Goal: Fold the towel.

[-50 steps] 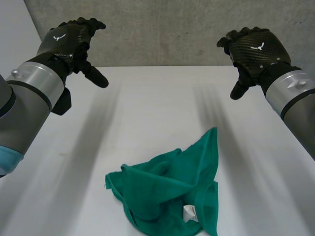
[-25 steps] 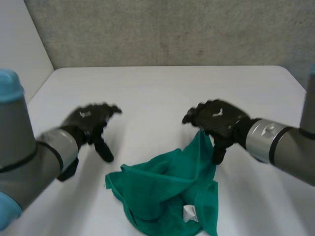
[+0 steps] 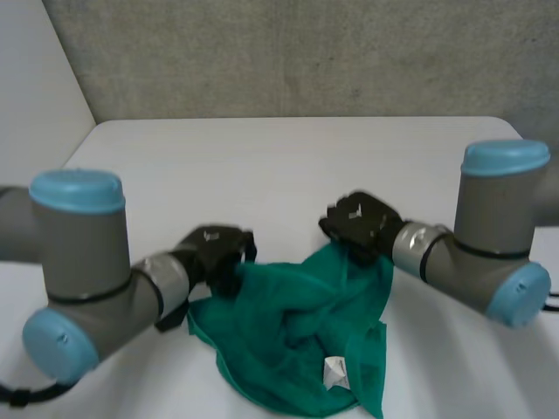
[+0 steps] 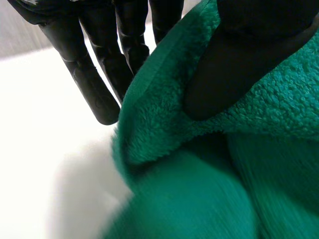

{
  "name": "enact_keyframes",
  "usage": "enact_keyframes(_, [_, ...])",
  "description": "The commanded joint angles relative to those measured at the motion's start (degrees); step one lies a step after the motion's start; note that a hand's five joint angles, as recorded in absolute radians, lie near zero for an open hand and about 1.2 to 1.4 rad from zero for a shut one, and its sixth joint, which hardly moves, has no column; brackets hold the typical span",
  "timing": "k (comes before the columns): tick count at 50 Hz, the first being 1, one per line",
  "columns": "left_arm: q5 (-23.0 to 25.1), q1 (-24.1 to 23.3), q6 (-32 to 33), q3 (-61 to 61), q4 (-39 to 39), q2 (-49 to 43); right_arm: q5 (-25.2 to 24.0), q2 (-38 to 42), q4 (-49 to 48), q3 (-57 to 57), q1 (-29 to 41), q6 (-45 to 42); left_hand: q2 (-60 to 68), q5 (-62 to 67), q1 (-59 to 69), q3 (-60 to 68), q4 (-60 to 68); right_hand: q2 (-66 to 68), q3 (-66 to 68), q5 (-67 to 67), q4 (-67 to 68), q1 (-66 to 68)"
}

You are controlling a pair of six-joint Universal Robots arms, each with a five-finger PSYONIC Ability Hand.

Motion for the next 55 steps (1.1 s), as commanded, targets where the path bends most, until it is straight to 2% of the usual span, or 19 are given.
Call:
enact_keyframes(1, [-2.5,0.4,0.4,23.6,0.2,-0.1,7.6,-0.3,-4.3,-16.5,1.0,9.4,12.3,15.5,16.9,12.6,12.2,12.8,12.7,13.8,12.2,23.7])
enact_keyframes(2, [-3.2,0.5,0.4,26.4,0.4,0.6,10.4,-1.5,-6.3,-21.0,1.0,12.7,12.3,15.5,16.9,12.6,12.2,12.8,12.7,13.8,12.2,23.7])
enact_keyframes(6, [-7.2,0.9,0.6,36.3,6.5,5.0,15.8,-8.4,-11.8,-28.5,0.5,19.8,12.3,15.5,16.9,12.6,12.2,12.8,12.7,13.8,12.2,23.7])
enact_keyframes(8, [-8.2,1.0,0.6,36.8,8.7,6.1,17.4,-12.3,-14.3,-30.0,0.4,22.2,12.3,15.5,16.9,12.6,12.2,12.8,12.7,13.8,12.2,23.7])
enact_keyframes(10, [-11.8,2.0,0.6,36.2,16.7,9.9,17.5,-14.9,-15.5,-30.2,0.4,23.2,12.3,15.5,16.9,12.6,12.2,12.8,12.7,13.8,12.2,23.7])
enact_keyframes(12, [-12.3,2.4,0.6,33.2,19.1,12.4,17.3,-15.5,-15.5,-29.9,0.4,23.2,12.3,15.5,16.9,12.6,12.2,12.8,12.7,13.8,12.2,23.7])
enact_keyframes(16, [-11.5,2.3,0.7,25.9,19.6,15.1,16.7,-15.8,-14.5,-27.2,0.5,23.2,12.3,15.5,16.9,12.6,12.2,12.8,12.7,13.8,12.2,23.7])
enact_keyframes(22, [-10.8,1.9,0.6,16.1,19.7,14.4,13.5,-15.1,-11.6,-20.3,0.6,23.1,12.3,15.5,16.9,12.6,12.2,12.8,12.7,13.8,12.2,23.7])
enact_keyframes(25, [-10.8,1.8,0.6,15.0,19.7,14.0,12.5,-13.6,-10.1,-17.2,0.8,23.1,12.3,15.5,16.9,12.6,12.2,12.8,12.7,13.8,12.2,23.7])
enact_keyframes(31, [-11.1,1.4,0.7,9.3,18.8,3.3,12.3,-8.1,-7.4,-14.8,1.0,22.4,12.3,15.5,16.9,12.6,12.2,12.8,12.7,13.8,12.2,23.7])
enact_keyframes(33, [-11.1,1.2,0.6,8.6,17.4,-0.3,12.4,-2.5,-4.6,-14.1,1.2,20.9,12.3,15.5,16.9,12.6,12.2,12.8,12.7,13.8,12.2,23.7])
enact_keyframes(40, [-11.1,1.0,0.8,7.3,11.9,-7.3,12.9,3.3,-0.4,-12.5,1.0,18.7,9.5,12.7,14.1,9.8,9.4,12.8,12.7,13.8,12.2,23.7])
enact_keyframes(43, [-10.8,0.9,0.8,6.6,10.3,-8.4,12.4,4.9,0.5,-10.5,0.5,18.6,4.3,7.5,8.9,4.6,4.2,12.8,12.7,13.8,12.2,23.7])
enact_keyframes(49, [-10.8,0.8,0.8,5.8,9.4,-7.2,12.5,3.4,0.3,-6.6,0.2,19.0,-19.2,-16.0,-14.7,-18.9,-19.4,12.8,12.7,13.8,12.2,23.7])
enact_keyframes(55, [-10.8,1.0,0.6,4.4,9.5,-3.6,13.1,-0.2,-0.5,-2.6,-0.1,20.9,-30.3,-27.1,-25.8,-30.0,-30.5,12.8,12.7,13.8,12.2,23.7])
